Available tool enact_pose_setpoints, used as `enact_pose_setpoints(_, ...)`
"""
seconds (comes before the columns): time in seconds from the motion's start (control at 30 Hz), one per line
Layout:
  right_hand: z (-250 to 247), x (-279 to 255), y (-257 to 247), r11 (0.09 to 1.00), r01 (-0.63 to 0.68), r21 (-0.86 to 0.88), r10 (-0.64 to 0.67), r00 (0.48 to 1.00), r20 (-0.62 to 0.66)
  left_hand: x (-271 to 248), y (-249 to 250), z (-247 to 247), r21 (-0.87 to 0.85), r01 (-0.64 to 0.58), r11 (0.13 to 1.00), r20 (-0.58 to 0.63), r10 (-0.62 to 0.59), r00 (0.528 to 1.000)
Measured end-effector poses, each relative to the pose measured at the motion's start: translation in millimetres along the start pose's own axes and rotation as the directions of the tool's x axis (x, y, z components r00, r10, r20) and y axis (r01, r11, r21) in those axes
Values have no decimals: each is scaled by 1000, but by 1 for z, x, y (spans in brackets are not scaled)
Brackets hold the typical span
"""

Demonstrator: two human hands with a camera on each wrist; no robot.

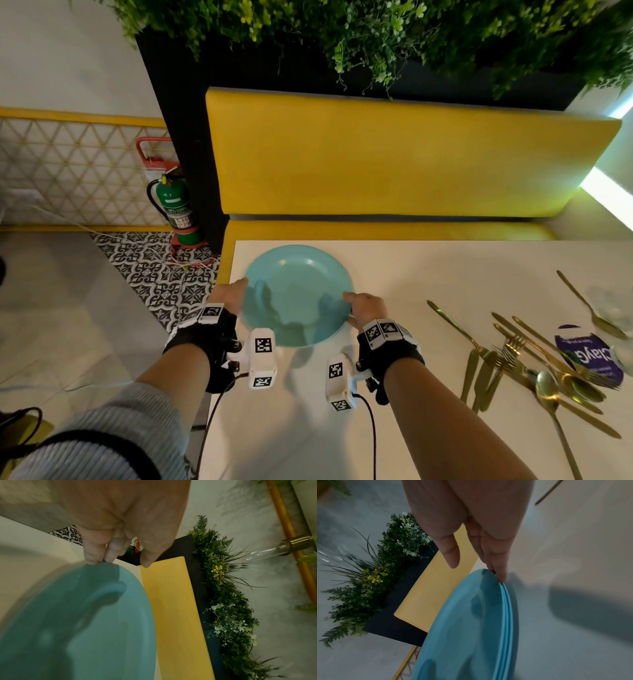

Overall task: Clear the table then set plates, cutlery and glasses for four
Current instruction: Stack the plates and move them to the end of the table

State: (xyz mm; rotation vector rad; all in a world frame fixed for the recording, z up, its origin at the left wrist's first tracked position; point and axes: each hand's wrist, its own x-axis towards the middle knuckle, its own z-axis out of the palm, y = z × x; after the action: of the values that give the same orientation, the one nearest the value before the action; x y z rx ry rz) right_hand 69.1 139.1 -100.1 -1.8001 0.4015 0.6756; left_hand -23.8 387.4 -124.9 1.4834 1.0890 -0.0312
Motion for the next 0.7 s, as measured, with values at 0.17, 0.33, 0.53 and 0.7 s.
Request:
enact_pose_setpoints(0.17,3,13,4,1000,10,11,-10,1000,16,20,-11,5,14,-24,1000,13,24,1000)
enact_pose_setpoints(0.33,2,18,8,1000,27,-7,-26,998,54,37,-19,7,57,-13,998,-27,14,1000)
enact_pose_setpoints(0.53,-14,-34,-11,993,59,-102,-55,998,40,-50,23,13,175,-17,984,-74,30,997)
enact_pose_setpoints(0.7,-54,-70,-13,995,32,96,-38,997,66,-78,41,30,157,-62,986,-149,86,985)
